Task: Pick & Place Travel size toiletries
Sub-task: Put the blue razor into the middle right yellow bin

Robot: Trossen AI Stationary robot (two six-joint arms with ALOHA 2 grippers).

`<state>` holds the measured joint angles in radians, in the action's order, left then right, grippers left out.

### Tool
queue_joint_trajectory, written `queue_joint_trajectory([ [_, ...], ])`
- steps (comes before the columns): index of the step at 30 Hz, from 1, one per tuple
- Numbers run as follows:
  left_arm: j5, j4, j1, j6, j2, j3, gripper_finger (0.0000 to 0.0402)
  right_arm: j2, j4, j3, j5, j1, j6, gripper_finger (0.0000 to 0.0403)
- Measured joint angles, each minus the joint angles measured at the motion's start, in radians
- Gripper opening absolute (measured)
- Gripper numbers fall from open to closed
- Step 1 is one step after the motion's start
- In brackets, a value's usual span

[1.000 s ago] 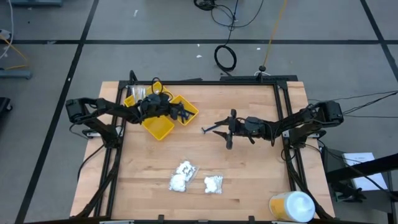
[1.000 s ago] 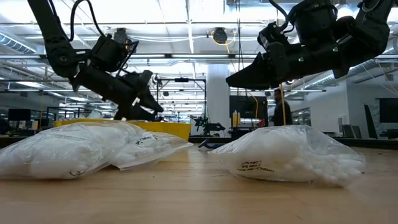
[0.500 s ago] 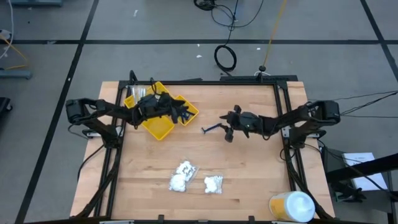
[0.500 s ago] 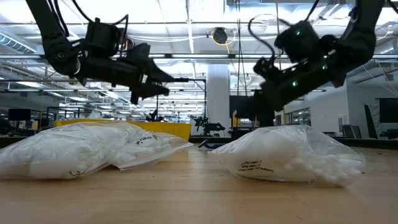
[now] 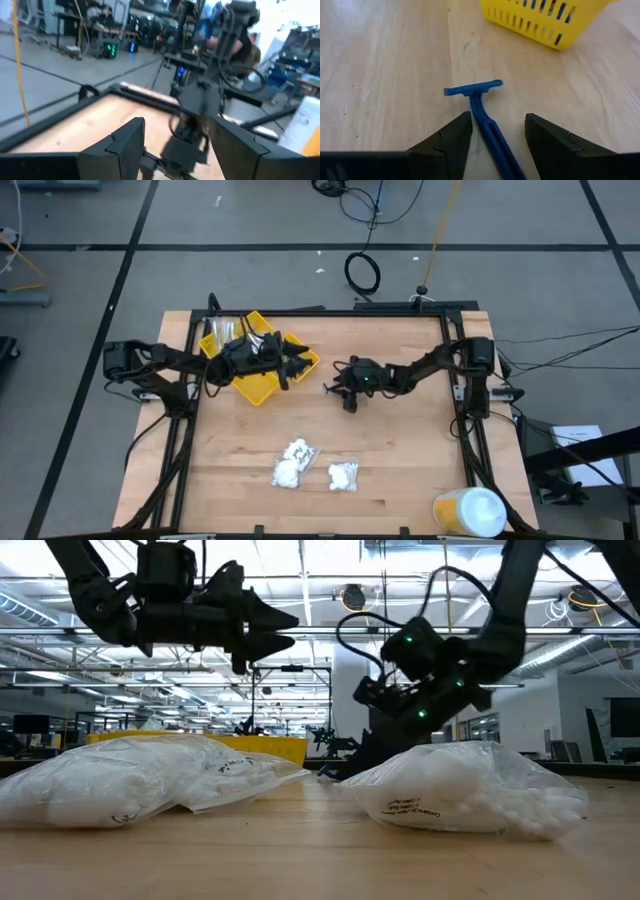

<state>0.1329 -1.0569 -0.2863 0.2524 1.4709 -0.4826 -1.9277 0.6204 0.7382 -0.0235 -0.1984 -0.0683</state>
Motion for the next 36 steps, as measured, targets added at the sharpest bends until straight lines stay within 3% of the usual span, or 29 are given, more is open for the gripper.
queue_joint_trajectory([
  [5, 0.001, 0.048, 0.021, -0.038, -0.001, -0.012, 0.0218, 0.007, -0.199, 0.027, -0.012, 0.003, 0.001, 0.0170],
  [15, -0.001, 0.084, 0.019, -0.040, 0.000, -0.012, 0.0218, 0.154, -0.486, 0.025, -0.030, 0.005, 0.025, 0.0137],
  [20, -0.001, 0.098, 0.018, -0.040, 0.000, -0.012, 0.0218, 0.213, -0.502, 0.009, -0.026, 0.004, 0.026, 0.0133],
  [28, -0.001, 0.099, 0.018, -0.036, 0.000, -0.012, 0.0218, 0.188, -0.464, -0.018, 0.007, 0.005, 0.030, 0.0127],
  [36, -0.001, 0.099, 0.019, -0.035, 0.000, -0.011, 0.0218, 0.179, -0.477, -0.018, -0.005, 0.010, 0.019, 0.0053],
])
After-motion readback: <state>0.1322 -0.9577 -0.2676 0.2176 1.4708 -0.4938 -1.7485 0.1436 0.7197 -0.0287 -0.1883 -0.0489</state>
